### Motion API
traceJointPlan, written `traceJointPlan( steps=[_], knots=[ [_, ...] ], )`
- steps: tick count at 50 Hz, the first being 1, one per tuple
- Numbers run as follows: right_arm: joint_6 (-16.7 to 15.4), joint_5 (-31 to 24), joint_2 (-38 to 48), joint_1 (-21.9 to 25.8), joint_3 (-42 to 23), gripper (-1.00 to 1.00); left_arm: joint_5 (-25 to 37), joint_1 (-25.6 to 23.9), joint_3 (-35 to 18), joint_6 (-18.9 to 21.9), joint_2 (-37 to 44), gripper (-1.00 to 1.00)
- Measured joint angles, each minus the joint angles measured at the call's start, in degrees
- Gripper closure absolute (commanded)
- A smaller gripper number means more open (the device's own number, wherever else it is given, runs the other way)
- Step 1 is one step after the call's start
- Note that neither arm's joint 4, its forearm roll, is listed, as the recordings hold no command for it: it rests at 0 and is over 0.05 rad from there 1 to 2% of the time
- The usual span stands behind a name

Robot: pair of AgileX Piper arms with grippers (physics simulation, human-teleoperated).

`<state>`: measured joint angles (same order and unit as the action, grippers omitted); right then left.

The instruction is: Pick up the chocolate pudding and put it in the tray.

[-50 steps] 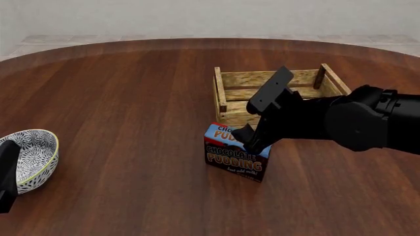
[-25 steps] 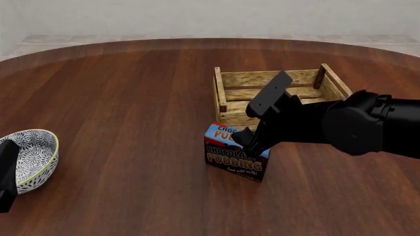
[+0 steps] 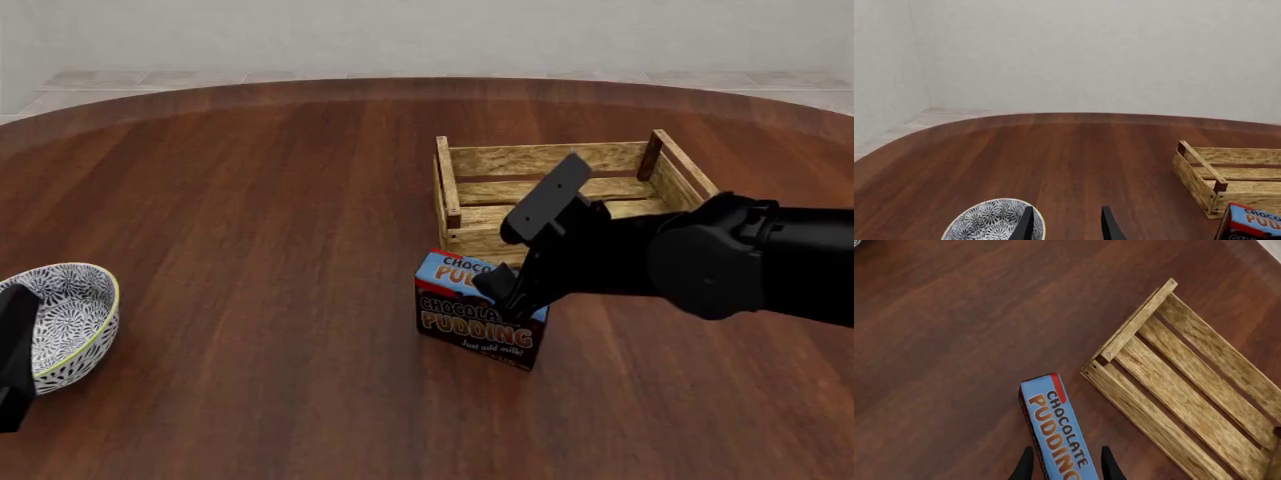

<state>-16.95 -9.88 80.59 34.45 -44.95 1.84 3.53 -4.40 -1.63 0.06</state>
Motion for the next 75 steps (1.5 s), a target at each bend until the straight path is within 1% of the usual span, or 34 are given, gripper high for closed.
traceJointPlan(
  steps=[33,51,75],
  knots=[
    [0.24,0.71,0.66,-0.15,0.43,-1.0,0.42,-0.01,-0.5,-0.03,-0.01,-1.0],
    [0.55,1.69,2.36,-0.76,0.85,-1.0,-0.94,-0.01,1.12,-0.04,0.03,-1.0],
    [0.69,2.52,4.65,-0.8,0.79,-1.0,-0.94,0.12,1.05,-0.14,0.01,-1.0]
  ],
)
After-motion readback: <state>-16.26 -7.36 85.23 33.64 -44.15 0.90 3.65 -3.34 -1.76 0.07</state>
